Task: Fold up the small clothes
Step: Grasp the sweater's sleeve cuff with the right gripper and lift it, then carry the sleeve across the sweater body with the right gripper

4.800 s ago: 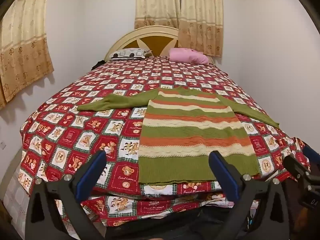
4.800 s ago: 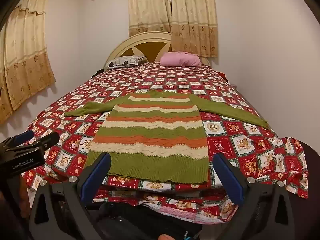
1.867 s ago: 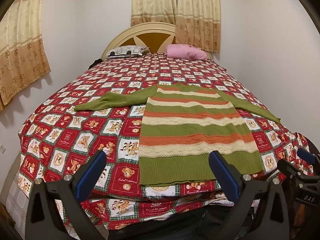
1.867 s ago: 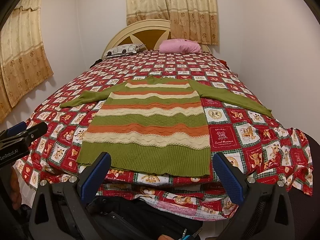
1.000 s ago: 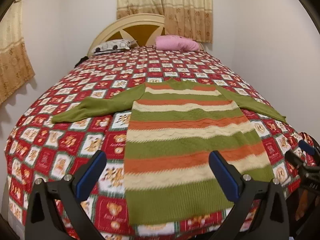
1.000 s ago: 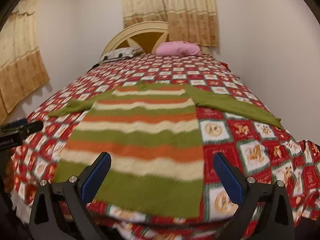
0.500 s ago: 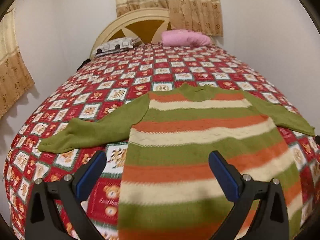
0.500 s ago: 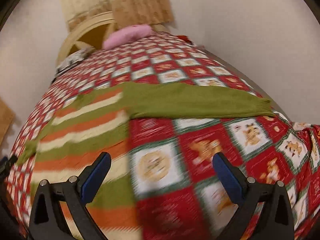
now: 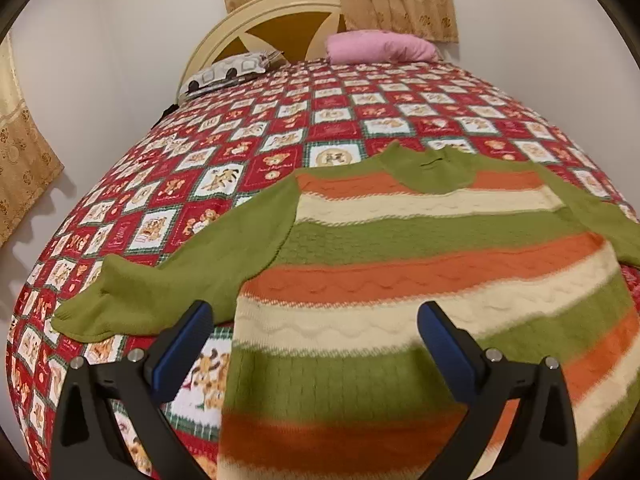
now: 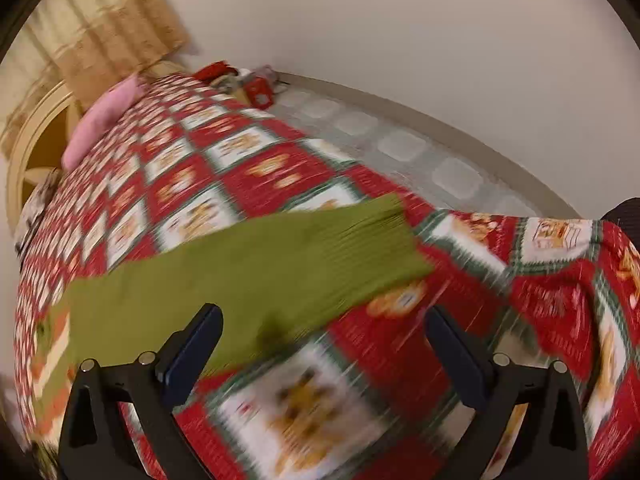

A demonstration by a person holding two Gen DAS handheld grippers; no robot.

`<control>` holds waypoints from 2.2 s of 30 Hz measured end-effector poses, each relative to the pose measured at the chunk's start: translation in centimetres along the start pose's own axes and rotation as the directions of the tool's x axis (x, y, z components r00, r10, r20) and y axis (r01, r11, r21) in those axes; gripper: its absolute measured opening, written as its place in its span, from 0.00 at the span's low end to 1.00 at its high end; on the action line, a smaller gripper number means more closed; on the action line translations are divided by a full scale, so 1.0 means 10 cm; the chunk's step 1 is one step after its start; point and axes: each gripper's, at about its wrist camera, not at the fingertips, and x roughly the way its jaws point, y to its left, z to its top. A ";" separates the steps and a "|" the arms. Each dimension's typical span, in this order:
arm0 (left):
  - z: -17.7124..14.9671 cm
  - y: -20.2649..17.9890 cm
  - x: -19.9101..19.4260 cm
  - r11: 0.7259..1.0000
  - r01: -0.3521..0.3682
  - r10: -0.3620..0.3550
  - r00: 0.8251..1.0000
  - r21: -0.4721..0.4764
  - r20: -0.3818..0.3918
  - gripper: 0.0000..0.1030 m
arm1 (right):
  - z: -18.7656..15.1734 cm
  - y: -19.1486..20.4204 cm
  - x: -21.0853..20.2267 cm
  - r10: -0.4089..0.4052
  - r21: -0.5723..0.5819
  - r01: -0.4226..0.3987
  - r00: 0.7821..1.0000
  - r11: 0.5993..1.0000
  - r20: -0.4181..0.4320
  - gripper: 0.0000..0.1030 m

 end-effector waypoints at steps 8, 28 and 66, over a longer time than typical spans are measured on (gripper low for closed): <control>-0.02 -0.02 0.23 1.000 0.001 -0.002 0.999 -0.020 -0.052 1.00 | 0.36 -0.27 0.36 -0.004 0.052 0.006 0.999 0.999 -0.047 0.69; -0.05 0.20 0.09 0.997 0.027 -0.029 0.999 -0.066 -0.021 1.00 | 0.47 0.59 -0.28 0.159 -0.219 -0.150 0.987 0.964 0.026 0.08; -0.43 1.08 0.15 0.981 0.017 -0.020 1.000 -0.191 -0.012 1.00 | -2.17 5.35 -1.07 0.451 -0.746 -0.479 0.852 0.463 -0.266 0.08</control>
